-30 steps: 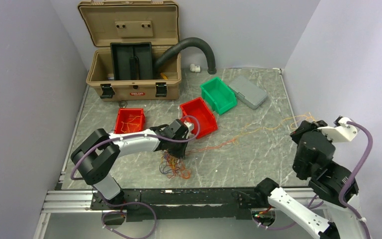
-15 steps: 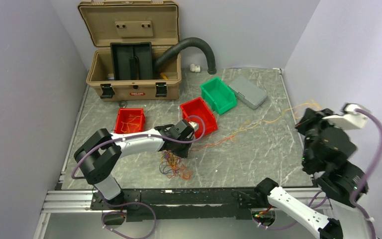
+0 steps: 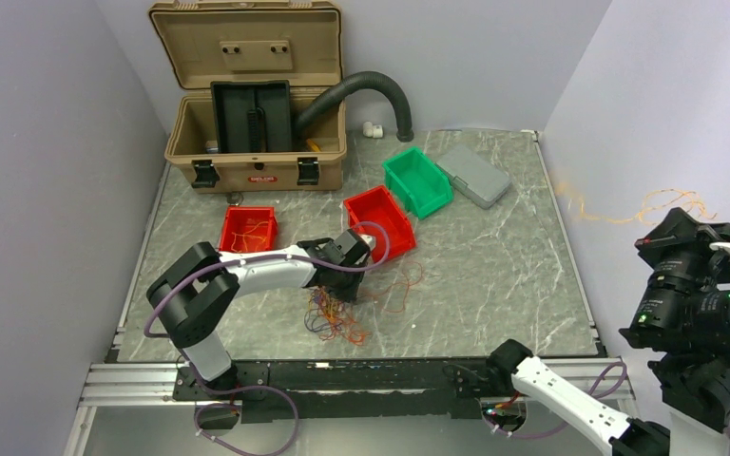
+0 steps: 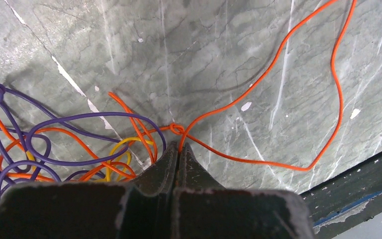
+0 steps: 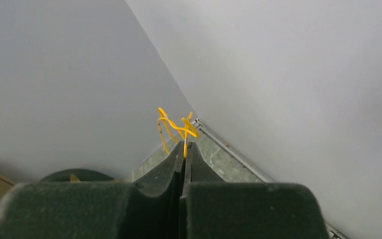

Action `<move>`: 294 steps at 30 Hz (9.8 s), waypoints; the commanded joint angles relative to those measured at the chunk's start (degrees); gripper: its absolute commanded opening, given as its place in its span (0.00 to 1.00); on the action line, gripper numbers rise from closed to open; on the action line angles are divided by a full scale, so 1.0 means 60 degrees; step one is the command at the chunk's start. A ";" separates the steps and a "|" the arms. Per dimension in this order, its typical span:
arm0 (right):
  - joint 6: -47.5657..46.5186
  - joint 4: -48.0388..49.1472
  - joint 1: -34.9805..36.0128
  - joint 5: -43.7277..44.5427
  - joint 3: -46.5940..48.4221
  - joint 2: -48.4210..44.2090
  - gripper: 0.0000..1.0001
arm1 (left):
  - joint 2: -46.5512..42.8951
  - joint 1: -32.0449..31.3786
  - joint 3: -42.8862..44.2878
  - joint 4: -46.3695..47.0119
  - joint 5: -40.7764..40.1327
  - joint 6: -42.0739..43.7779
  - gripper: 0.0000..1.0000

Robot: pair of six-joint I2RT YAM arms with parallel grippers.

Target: Untangle the cables

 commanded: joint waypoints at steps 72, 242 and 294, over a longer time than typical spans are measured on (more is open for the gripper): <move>0.1571 0.4486 0.3614 -1.1489 0.5002 1.6025 0.01 | -0.8040 0.7362 0.0641 -0.5366 -0.3662 0.1241 0.99; 0.9382 0.0365 0.1723 -0.8035 -0.8222 0.5059 0.00 | -0.3803 0.2123 -0.0067 -0.2484 -0.0812 0.0035 0.00; 0.6960 -0.1115 -0.0915 -0.6114 -0.7390 0.1522 0.00 | -0.5287 0.3845 -0.0997 -0.2679 -0.1485 -0.0593 0.00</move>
